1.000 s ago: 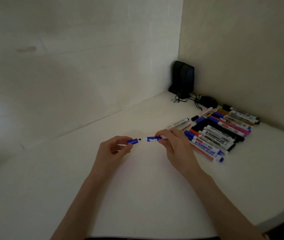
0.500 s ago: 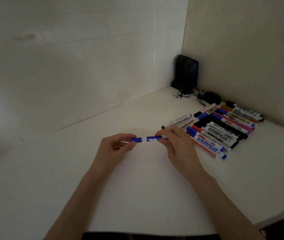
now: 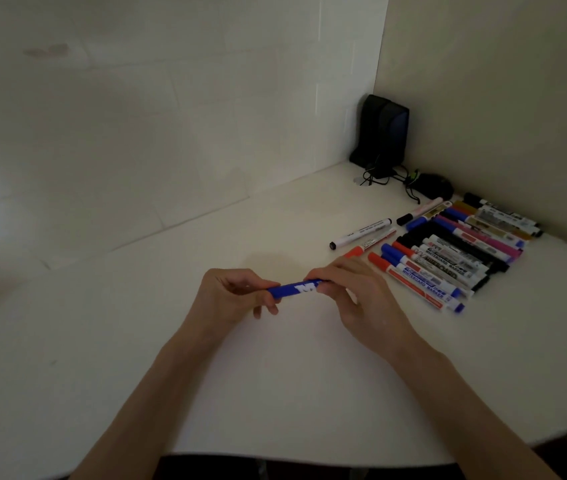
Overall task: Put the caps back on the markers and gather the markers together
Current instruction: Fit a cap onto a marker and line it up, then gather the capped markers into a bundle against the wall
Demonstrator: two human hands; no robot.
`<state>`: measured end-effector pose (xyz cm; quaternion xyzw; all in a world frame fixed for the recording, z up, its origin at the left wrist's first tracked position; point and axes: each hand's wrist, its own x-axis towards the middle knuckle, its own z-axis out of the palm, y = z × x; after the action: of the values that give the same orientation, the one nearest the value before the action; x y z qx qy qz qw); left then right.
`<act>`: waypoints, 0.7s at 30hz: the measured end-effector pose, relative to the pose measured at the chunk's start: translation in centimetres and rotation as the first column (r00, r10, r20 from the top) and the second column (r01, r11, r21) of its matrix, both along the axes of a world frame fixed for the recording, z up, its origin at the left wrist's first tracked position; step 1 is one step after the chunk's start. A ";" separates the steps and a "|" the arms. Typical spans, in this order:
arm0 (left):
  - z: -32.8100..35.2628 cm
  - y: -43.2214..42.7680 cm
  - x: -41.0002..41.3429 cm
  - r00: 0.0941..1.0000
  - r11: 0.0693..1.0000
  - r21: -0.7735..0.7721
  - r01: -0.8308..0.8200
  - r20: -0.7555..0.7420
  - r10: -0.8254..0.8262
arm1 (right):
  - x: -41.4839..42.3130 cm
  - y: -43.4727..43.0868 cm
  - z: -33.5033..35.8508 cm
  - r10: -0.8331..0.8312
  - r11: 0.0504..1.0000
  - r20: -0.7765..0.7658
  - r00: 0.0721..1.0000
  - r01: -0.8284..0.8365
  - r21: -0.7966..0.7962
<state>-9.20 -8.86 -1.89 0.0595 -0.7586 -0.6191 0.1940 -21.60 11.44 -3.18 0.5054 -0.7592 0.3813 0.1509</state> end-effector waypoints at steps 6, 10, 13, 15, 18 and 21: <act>0.2 0.6 -0.1 1.000 1.000 -0.004 0.006 -0.012 -0.006 | 0.0 0.0 -0.3 -0.002 1.000 0.076 0.997 0.001 0.017; 0.4 1.0 -0.3 0.999 0.996 -0.087 0.000 0.042 0.003 | -0.2 0.5 -0.1 -0.095 0.986 0.073 0.993 0.084 0.147; 0.5 1.5 -0.7 0.997 0.994 -0.087 -0.067 0.026 0.070 | -0.7 1.0 0.6 -0.191 0.958 0.050 0.980 0.175 0.225; 0.4 1.5 -0.9 0.995 0.992 -0.073 -0.102 0.009 0.103 | -1.1 1.8 0.9 -0.252 0.933 0.010 0.968 0.240 0.269; 0.6 1.5 -0.9 0.989 0.987 -0.071 -0.146 0.004 0.146 | -1.8 3.6 1.2 -0.399 0.845 -0.072 0.914 0.397 0.358; 0.7 1.8 -0.7 0.988 0.984 -0.093 -0.152 -0.019 0.151 | -2.5 5.1 1.3 -0.528 0.715 -0.104 0.843 0.507 0.482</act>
<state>-9.88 -7.11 -1.15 0.1042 -0.7791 -0.5663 0.2478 -24.08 16.57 -1.86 0.2862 -0.9441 0.1283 0.1019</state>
